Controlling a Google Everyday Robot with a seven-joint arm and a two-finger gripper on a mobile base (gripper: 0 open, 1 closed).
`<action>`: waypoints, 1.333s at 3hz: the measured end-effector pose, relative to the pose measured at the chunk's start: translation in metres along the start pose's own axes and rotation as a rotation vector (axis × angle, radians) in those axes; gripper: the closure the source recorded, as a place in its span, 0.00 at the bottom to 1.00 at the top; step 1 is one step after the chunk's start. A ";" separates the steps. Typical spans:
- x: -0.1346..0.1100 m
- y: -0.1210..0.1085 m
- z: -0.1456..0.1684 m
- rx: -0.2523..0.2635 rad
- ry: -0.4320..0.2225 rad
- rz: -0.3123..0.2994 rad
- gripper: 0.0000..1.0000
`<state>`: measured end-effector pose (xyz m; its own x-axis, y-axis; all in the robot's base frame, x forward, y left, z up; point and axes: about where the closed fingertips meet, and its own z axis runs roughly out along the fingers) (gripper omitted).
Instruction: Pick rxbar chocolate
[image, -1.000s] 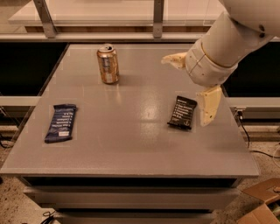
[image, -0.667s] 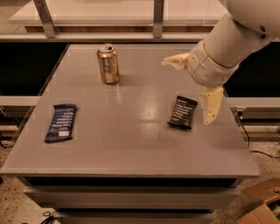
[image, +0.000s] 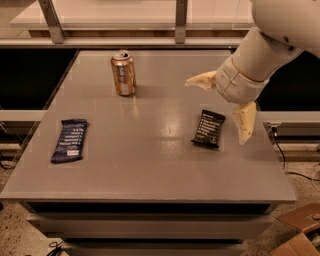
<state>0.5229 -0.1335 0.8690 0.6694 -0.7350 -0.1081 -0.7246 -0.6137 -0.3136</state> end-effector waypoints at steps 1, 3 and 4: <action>0.001 0.003 0.018 -0.066 0.022 -0.071 0.00; 0.002 0.013 0.047 -0.186 0.064 -0.163 0.18; 0.002 0.013 0.049 -0.203 0.066 -0.177 0.41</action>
Offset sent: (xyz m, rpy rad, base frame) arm 0.0034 0.0020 -0.0560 -0.2489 0.0518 0.1818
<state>0.5226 -0.1291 0.8182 0.7810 -0.6245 -0.0048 -0.6200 -0.7745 -0.1259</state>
